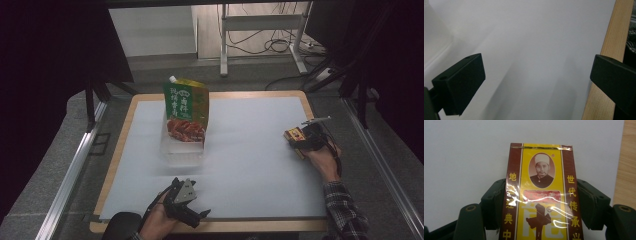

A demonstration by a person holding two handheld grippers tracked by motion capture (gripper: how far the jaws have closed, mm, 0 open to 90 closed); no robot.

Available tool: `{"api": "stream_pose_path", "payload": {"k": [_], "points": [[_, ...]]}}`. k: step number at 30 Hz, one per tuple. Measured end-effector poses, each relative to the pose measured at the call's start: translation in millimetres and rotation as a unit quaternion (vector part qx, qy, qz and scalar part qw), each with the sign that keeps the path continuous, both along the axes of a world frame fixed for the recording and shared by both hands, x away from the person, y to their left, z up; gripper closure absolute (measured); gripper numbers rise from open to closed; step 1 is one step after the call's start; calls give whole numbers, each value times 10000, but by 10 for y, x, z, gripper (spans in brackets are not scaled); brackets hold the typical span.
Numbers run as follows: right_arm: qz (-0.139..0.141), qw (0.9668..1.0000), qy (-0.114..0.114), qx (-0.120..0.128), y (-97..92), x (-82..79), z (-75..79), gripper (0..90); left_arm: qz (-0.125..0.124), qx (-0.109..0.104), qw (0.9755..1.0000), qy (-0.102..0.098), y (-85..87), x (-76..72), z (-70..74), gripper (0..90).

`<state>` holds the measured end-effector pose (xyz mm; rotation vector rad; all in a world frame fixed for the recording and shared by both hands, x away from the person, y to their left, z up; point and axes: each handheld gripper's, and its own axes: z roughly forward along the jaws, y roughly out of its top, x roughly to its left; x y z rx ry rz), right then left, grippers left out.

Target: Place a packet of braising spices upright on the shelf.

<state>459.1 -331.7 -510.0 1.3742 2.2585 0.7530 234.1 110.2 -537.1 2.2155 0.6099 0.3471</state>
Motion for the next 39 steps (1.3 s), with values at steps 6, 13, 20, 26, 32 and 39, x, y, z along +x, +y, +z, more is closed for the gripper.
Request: {"api": "stream_pose_path", "payload": {"k": [6,13,20,26,32,39], "points": [[-83,9999,63,-7,20,-22,27,319,4,-2,10000,-16,3,0,3,0],[48,9999,-96,1,89,-121,151,320,9,-4,10000,-22,2,-1,3,0],[351,9992,-173,37,225,-285,229,319,12,-6,10000,-38,2,-4,6,0],[631,9978,-168,130,351,-461,262,319,15,5,10000,-43,1,-5,7,0],[976,9951,-117,126,530,-650,257,318,16,2,10000,-34,0,-5,6,0],[1443,9893,-126,165,782,-869,276,318,10,17,10000,-30,-5,-6,2,0]]}}
